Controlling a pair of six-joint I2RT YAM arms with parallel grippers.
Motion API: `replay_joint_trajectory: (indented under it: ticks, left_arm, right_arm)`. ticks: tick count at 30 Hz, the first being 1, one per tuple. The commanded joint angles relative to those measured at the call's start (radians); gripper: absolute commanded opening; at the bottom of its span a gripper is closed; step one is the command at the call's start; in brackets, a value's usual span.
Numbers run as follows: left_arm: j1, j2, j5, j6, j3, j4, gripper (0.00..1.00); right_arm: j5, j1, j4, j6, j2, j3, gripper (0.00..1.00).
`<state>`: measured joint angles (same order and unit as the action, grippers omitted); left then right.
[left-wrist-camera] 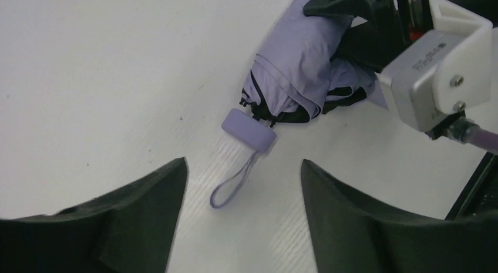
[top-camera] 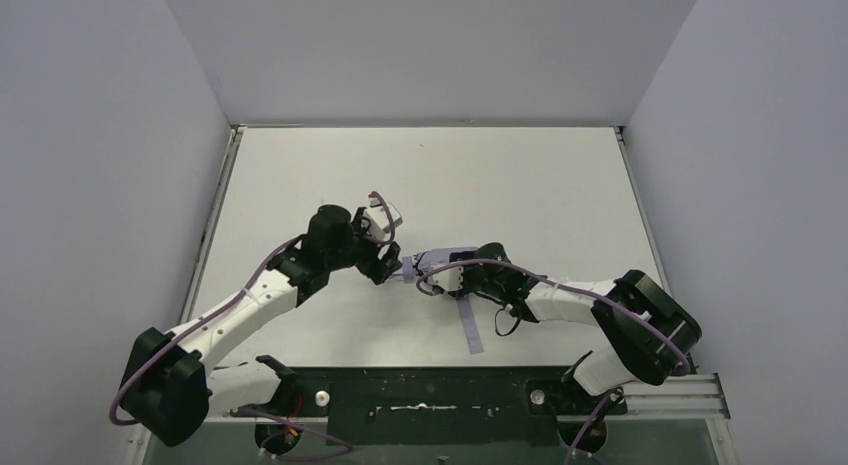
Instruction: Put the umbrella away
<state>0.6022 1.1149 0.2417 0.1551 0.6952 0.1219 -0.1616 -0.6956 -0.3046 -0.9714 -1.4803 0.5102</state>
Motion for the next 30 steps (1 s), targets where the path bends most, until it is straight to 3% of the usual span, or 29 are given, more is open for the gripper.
replay_joint_trajectory:
  ticks: [1,3,13,30]
  left_arm:
    - [-0.071,0.120,0.264,-0.050,0.144,-0.090,0.81]
    - [-0.090,0.199,0.341,-0.050,0.192,-0.078,0.88]
    - [-0.091,0.564,0.556,-0.046,0.406,0.007,0.91]
    - [-0.025,0.812,0.655,-0.015,0.504,0.109,0.90]
  right_arm:
    - [0.086,-0.037,-0.050,-0.058,-0.034,-0.079,0.09]
    - [0.095,-0.053,-0.076,-0.065,-0.035,-0.092,0.09]
    - [0.117,-0.088,-0.127,-0.058,-0.048,-0.108,0.09]
    - [0.123,-0.096,-0.121,-0.058,-0.050,-0.105,0.09]
